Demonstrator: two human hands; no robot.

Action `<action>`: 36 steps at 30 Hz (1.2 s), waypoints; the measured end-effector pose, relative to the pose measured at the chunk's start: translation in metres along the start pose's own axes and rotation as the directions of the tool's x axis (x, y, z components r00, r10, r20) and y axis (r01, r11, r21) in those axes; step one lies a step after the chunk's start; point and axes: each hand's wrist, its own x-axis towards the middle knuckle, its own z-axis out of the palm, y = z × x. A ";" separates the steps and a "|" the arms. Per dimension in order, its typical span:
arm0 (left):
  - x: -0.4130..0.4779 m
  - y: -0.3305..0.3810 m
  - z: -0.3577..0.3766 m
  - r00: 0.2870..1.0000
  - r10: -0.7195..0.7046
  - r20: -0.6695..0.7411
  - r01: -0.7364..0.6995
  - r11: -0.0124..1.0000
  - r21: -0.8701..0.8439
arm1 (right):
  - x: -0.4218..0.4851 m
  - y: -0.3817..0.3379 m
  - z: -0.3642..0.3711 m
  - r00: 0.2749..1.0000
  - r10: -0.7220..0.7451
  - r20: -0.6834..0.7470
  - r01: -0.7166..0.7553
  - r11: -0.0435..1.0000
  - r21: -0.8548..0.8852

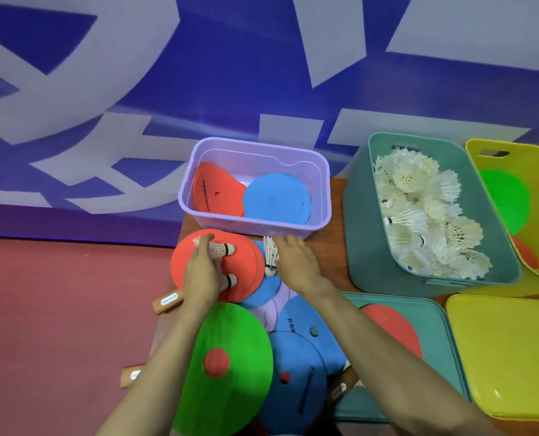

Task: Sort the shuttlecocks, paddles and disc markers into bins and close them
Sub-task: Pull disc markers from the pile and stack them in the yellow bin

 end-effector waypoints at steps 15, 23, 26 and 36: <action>-0.046 0.059 -0.001 0.871 0.413 -0.267 -0.461 0.874 -0.153 | -0.075 0.028 -0.057 0.853 -0.087 -0.514 0.275 0.913 0.301; -0.079 0.167 0.031 0.847 0.489 -0.207 -0.531 0.762 -0.372 | -0.124 0.127 -0.122 0.642 0.151 -0.752 0.246 0.888 0.389; -0.086 0.212 0.062 0.819 0.563 -0.106 -0.567 0.770 -0.292 | -0.131 0.179 -0.132 0.623 0.215 -0.752 0.182 0.895 0.407; -0.076 0.285 0.145 0.840 0.542 -0.011 -0.542 0.840 -0.012 | -0.114 0.299 -0.140 0.826 0.230 -0.515 -0.110 0.961 0.252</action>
